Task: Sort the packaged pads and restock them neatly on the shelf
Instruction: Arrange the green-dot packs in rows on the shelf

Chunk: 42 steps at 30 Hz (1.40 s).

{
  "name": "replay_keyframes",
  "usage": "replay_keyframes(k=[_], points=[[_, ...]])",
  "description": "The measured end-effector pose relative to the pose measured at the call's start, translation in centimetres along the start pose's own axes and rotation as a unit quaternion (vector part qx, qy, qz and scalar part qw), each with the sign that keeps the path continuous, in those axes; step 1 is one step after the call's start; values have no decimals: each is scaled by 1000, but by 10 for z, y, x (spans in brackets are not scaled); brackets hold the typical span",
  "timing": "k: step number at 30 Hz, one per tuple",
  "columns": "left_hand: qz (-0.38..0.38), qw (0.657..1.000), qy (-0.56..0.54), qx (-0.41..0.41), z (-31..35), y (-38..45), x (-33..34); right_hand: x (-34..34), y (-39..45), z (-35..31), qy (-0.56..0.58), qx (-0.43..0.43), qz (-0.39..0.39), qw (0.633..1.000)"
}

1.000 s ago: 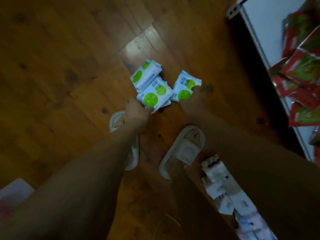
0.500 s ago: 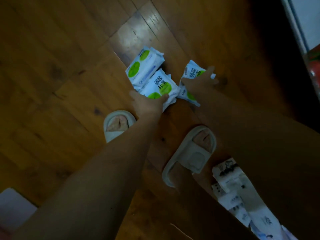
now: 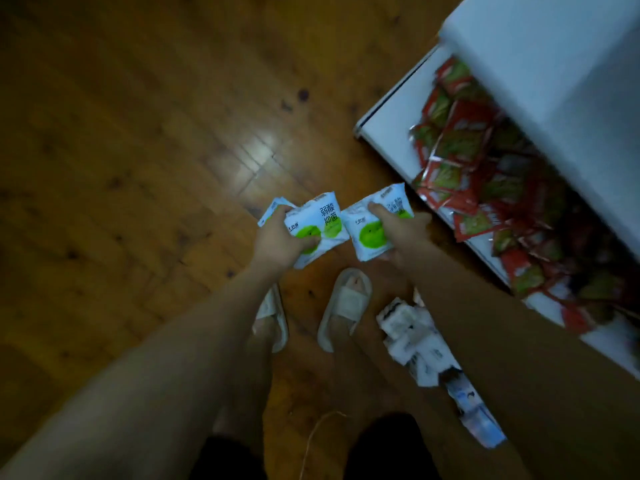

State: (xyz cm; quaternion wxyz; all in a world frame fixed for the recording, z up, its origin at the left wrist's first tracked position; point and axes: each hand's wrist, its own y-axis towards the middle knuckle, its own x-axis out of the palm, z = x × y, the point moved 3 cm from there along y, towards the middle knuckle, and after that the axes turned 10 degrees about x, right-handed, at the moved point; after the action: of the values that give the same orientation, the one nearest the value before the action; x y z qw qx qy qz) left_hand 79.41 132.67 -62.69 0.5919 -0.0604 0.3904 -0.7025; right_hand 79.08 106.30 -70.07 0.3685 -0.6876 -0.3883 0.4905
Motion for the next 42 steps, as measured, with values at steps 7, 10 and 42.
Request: replay_keyframes(k=[7, 10, 42], points=[[-88, 972, 101, 191, 246, -130, -142, -127, -355, -119, 180, -144, 4, 973], [-132, 939, 171, 267, 330, -174, -174, -172, -440, -151, 183, -235, 59, 953], [-182, 728, 372, 546, 661, -288, -136, -424, -608, -172, 55, -378, 260, 887]])
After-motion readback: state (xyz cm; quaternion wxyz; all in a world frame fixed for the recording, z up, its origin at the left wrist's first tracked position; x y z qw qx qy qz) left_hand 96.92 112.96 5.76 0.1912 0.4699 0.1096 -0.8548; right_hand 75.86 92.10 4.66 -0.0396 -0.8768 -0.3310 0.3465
